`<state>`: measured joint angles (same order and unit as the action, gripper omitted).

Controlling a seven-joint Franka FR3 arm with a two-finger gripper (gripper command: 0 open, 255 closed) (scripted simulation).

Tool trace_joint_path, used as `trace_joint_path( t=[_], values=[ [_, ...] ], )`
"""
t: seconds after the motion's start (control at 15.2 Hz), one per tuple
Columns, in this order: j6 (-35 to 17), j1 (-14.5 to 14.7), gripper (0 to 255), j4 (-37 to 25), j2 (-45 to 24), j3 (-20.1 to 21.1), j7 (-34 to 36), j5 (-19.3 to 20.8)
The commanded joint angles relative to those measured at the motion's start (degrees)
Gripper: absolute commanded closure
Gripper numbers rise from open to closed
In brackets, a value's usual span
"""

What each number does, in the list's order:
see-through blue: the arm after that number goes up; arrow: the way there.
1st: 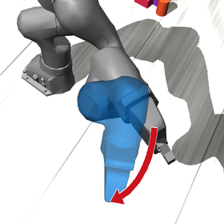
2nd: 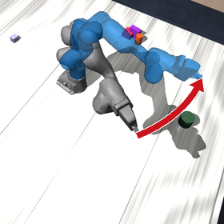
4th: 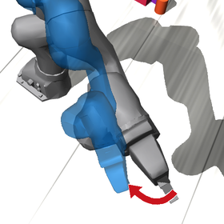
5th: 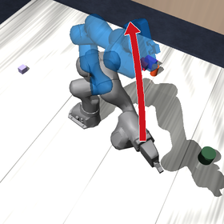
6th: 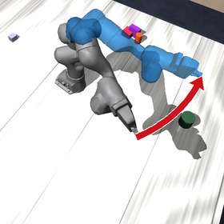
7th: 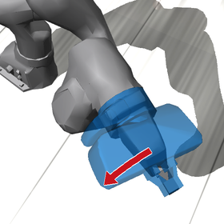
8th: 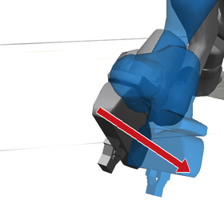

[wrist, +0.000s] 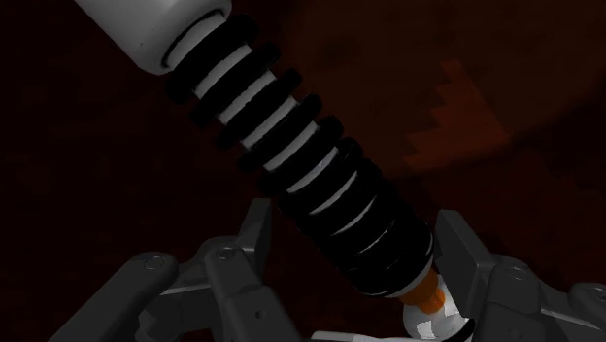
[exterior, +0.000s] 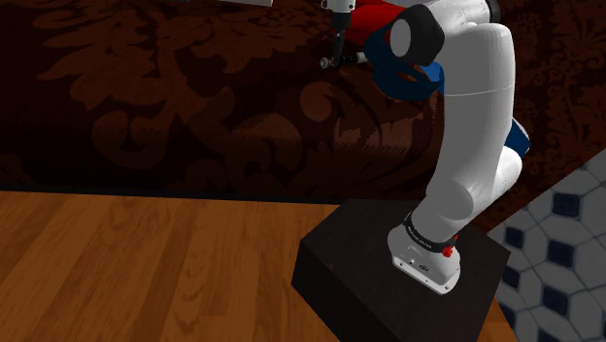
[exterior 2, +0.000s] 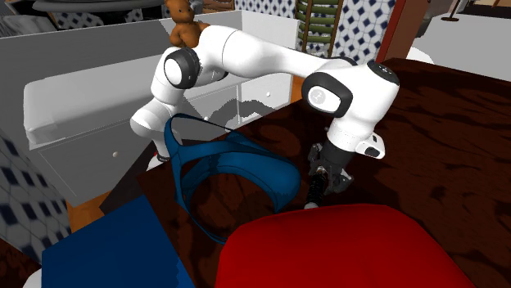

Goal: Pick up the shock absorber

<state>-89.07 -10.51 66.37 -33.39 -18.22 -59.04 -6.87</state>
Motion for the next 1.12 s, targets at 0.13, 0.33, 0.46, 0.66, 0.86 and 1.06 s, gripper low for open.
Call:
trace_joint_path(
  t=[0.13, 0.33, 0.46, 0.66, 0.86, 1.06],
  values=[
    [2.5, -0.4, 255, -2.9, -0.4, 0.0, 0.0, -0.1],
    [5.3, -0.8, 255, -6.3, -0.9, 0.0, 0.0, -0.2],
    [7.2, -1.1, 255, -8.8, -1.5, 0.0, 0.0, -0.3],
    [10.3, -1.8, 255, -13.1, -2.7, 0.1, 0.0, -0.6],
    [14.0, -2.7, 255, -18.6, -4.5, 0.2, 0.1, -1.0],
    [15.5, -3.2, 255, -21.1, -5.4, 0.3, 0.1, -1.2]
  ],
)
